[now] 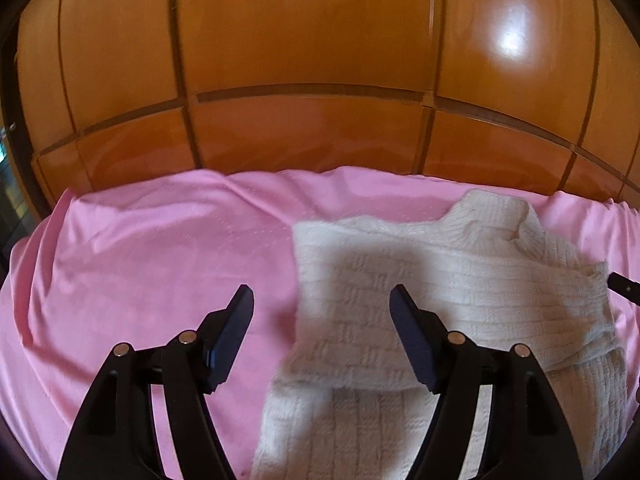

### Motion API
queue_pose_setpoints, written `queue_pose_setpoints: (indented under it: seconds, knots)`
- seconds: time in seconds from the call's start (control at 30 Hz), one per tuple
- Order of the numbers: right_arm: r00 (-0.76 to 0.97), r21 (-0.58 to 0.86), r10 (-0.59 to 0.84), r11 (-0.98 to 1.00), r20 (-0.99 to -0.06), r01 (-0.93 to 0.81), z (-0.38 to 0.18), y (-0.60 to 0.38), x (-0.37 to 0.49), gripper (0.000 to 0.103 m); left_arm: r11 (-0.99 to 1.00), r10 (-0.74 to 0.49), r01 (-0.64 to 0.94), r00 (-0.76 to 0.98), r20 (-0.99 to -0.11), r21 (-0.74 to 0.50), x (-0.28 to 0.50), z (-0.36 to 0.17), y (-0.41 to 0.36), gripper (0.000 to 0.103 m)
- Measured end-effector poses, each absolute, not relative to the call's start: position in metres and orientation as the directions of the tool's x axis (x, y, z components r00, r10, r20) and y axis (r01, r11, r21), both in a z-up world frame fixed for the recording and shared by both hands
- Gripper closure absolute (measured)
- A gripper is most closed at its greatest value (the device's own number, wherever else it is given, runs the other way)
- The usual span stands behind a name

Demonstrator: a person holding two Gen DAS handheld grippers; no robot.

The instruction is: Fold small clothes

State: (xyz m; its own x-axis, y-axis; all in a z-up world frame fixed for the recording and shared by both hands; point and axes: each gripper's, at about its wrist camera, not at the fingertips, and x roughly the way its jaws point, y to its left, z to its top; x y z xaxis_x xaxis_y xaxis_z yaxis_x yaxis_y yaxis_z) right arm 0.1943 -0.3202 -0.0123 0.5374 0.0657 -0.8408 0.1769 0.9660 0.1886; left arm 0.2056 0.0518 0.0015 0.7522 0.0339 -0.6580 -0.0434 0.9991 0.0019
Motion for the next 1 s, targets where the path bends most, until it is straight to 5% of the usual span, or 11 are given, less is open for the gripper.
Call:
queue_pose_setpoints:
  seconds: [0.4,0.63,1.0]
  knots:
    - [0.493,0.122,0.016,0.975,-0.870,0.184,-0.043,-0.314,0.214,0.050,1.000,-0.009,0.019,0.755,-0.656,0.009,0.233,-0.010,0.037,0.033]
    - [0.510,0.074,-0.037,0.978,-0.859,0.194,-0.081,-0.318,0.215,0.047,0.999,-0.012,-0.024,0.649,-0.760,-0.036,0.267,-0.067,0.043,0.033]
    - [0.531,0.087,-0.031,0.977,-0.847,0.195,-0.077,-0.318,0.213,0.044,0.996,-0.019,-0.046,0.723,-0.691,-0.075,0.219,-0.023,0.047,0.036]
